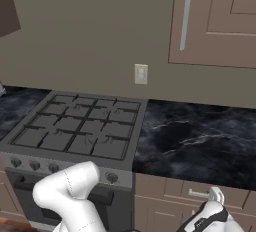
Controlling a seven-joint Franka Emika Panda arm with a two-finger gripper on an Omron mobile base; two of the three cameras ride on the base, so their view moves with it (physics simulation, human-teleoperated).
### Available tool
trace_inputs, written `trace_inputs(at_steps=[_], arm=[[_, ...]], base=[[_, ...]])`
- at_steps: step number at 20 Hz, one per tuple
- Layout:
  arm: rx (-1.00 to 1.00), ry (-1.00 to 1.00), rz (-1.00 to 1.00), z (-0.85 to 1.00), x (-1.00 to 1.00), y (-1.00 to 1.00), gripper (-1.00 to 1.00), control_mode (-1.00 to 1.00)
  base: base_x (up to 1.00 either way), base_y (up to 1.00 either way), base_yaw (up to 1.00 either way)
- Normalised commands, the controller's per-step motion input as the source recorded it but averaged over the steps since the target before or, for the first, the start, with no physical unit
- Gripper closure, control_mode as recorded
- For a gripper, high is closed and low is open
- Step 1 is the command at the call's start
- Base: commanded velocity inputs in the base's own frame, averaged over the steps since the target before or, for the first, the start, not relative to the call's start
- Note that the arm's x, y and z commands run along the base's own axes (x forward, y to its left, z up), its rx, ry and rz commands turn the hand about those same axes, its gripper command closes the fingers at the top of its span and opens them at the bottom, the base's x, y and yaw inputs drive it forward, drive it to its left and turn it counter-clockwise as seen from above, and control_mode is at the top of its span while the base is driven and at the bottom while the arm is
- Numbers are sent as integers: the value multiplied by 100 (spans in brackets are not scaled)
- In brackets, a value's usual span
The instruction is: Take the tongs from the drawer on the right and place them on the dining counter next to the tray containing the kebab skewer.
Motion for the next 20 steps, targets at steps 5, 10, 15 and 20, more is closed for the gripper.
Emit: trace_inputs(at_steps=[5, 10, 15, 20], arm=[[3, -5, 0, -19, 18, -9, -100, -100], [1, -10, -1, -25, 16, -2, -100, -100], [3, -5, 0, -13, 17, -1, -100, -100], [0, 0, 0, -2, 6, 0, 100, -100]], base=[[0, 0, 0], [0, 0, 0], [0, 0, 0], [0, 0, 0]])
